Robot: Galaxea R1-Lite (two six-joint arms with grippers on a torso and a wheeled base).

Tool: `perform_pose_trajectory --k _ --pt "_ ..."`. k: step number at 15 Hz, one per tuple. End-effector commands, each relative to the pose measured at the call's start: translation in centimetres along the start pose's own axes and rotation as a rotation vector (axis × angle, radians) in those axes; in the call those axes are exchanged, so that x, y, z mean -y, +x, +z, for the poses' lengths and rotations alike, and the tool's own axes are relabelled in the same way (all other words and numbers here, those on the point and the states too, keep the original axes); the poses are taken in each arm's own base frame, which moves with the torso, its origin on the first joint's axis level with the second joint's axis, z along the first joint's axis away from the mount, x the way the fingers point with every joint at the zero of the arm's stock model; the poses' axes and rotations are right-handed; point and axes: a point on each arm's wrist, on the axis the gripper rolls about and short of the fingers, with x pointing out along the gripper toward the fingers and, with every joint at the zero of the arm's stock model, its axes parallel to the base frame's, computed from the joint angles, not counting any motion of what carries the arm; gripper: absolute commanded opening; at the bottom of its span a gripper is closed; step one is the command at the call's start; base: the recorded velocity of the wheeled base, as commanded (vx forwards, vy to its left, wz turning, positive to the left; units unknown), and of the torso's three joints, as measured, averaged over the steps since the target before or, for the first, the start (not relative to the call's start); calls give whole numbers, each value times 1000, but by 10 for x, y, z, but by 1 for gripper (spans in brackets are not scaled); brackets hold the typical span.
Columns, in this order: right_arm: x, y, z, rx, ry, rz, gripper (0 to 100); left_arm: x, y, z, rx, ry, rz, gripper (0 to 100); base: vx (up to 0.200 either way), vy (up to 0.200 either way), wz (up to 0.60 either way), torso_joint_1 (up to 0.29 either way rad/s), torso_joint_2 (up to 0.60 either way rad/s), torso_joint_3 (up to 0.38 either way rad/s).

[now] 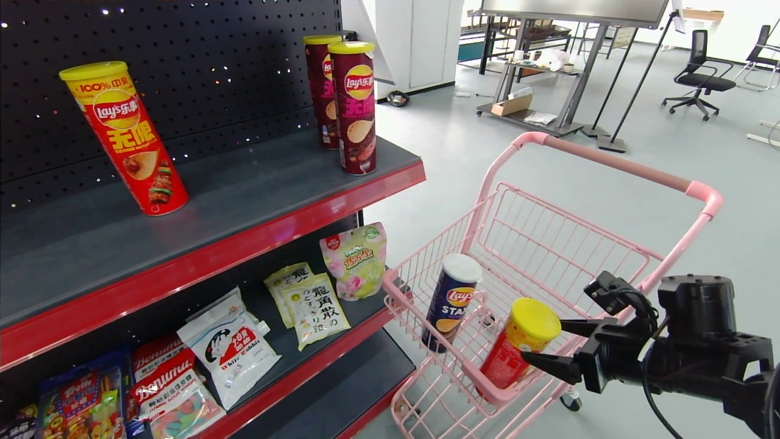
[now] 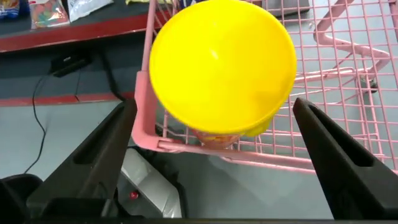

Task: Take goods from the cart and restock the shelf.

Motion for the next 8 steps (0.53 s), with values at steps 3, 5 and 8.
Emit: perform_pose_trajectory --k 3,5,8 --pt "7 15 2 -9 4 10 100 0 0 0 0 0 1 100 0 0 0 0 0 0" --pt "6 18 2 -12 1 20 100 0 0 0 0 0 1 100 0 0 0 0 0 0" --pt "8 23 1 -20 4 24 100 0 0 0 0 1 1 100 0 0 0 0 0 0"
